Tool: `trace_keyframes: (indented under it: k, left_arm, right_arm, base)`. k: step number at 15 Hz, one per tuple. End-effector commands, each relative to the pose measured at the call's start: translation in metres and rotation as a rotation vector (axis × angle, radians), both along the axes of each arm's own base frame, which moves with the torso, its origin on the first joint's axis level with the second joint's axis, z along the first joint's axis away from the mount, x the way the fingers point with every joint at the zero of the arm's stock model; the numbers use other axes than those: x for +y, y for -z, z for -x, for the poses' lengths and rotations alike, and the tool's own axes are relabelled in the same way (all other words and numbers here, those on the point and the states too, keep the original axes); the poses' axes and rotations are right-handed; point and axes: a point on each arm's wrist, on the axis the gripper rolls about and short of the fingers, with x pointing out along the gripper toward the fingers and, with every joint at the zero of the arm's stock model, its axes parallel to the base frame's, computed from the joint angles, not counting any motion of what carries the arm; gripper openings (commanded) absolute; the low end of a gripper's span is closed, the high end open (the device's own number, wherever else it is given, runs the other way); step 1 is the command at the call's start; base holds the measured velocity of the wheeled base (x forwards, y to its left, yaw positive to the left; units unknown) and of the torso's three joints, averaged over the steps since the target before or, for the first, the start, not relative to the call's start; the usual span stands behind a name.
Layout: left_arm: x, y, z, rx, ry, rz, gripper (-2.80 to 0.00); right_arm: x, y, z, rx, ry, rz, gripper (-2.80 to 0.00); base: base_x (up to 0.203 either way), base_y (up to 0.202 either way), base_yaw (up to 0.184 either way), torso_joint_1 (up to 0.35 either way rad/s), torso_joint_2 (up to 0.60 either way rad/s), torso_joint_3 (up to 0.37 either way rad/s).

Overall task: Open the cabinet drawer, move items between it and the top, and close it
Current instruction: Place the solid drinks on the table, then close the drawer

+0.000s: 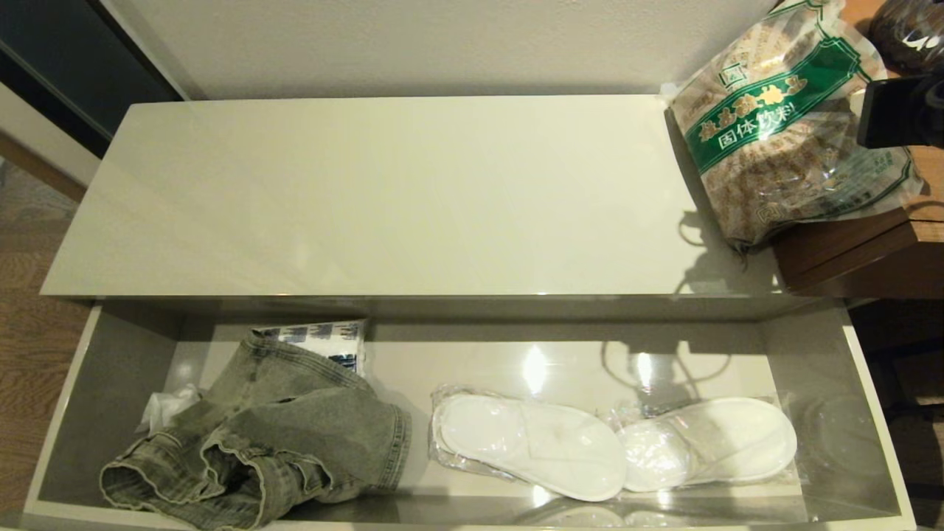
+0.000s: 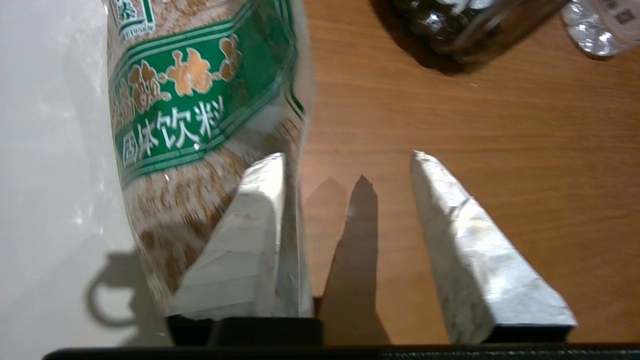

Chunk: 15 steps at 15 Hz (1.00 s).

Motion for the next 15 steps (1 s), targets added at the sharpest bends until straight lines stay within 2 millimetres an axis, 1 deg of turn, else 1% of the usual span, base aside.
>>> trace_keyframes:
  k: [1, 3, 5, 6, 7, 8, 9, 10, 11, 12, 14, 15]
  left_arm:
    - [0.000, 0.000, 0.000, 0.002, 0.000, -0.001, -2.80]
    - [0.000, 0.000, 0.000, 0.002, 0.000, -0.001, -2.80]
    - [0.000, 0.000, 0.000, 0.002, 0.000, -0.001, -2.80]
    - [0.000, 0.000, 0.000, 0.002, 0.000, -0.001, -2.80]
    - [0.000, 0.000, 0.000, 0.002, 0.000, -0.001, -2.80]
    - [0.000, 0.000, 0.000, 0.002, 0.000, -0.002, -2.80]
    - [0.000, 0.000, 0.000, 0.002, 0.001, -0.004, -2.80]
    - [0.000, 0.000, 0.000, 0.001, 0.013, -0.012, -2.80]
    - [0.000, 0.000, 0.000, 0.002, 0.014, -0.014, -2.80]
    - [0.000, 0.000, 0.000, 0.002, 0.014, -0.014, -2.80]
    - [0.000, 0.000, 0.000, 0.002, 0.011, -0.012, -2.80]
    - [0.000, 0.001, 0.000, 0.003, 0.007, -0.004, -2.80]
  right_arm:
    - [-0.005, -0.012, 0.029, -0.004, -0.014, 0.003, 0.00]
    - [-0.006, -0.013, 0.044, 0.027, -0.043, 0.007, 0.00]
    - [-0.007, -0.013, 0.070, 0.077, -0.090, 0.007, 0.00]
    - [-0.006, -0.012, 0.081, 0.098, -0.117, 0.002, 0.00]
    - [-0.005, -0.012, 0.086, 0.106, -0.137, -0.005, 0.00]
    - [-0.005, -0.012, 0.103, 0.111, -0.158, -0.016, 0.00]
    - [-0.006, -0.009, 0.116, 0.137, -0.176, -0.025, 0.00]
    - [-0.005, -0.003, 0.121, 0.170, -0.189, -0.032, -2.80]
    - [-0.008, 0.004, 0.135, 0.198, -0.198, -0.040, -2.80]
    - [-0.013, 0.014, 0.156, 0.227, -0.206, -0.054, -2.80]
    - [-0.019, 0.043, 0.178, 0.315, -0.194, -0.103, -2.80]
    - [-0.022, 0.051, 0.187, 0.340, -0.182, -0.130, -2.80]
  base:
    - [0.000, 0.000, 0.000, 0.000, 0.00, 0.000]
    - [0.000, 0.000, 0.000, 0.000, 0.00, 0.000]
    - [0.000, 0.000, 0.000, 0.000, 0.00, 0.000]
    - [0.000, 0.000, 0.000, 0.000, 0.00, 0.000]
    - [0.000, 0.000, 0.000, 0.000, 0.00, 0.000]
    - [0.000, 0.000, 0.000, 0.000, 0.00, 0.000]
    - [0.000, 0.000, 0.000, 0.000, 0.00, 0.000]
    - [0.000, 0.000, 0.000, 0.000, 0.00, 0.000]
    - [0.000, 0.000, 0.000, 0.000, 0.00, 0.000]
    - [0.000, 0.000, 0.000, 0.000, 0.00, 0.000]
    - [0.000, 0.000, 0.000, 0.000, 0.00, 0.000]
    - [0.000, 0.000, 0.000, 0.000, 0.00, 0.000]
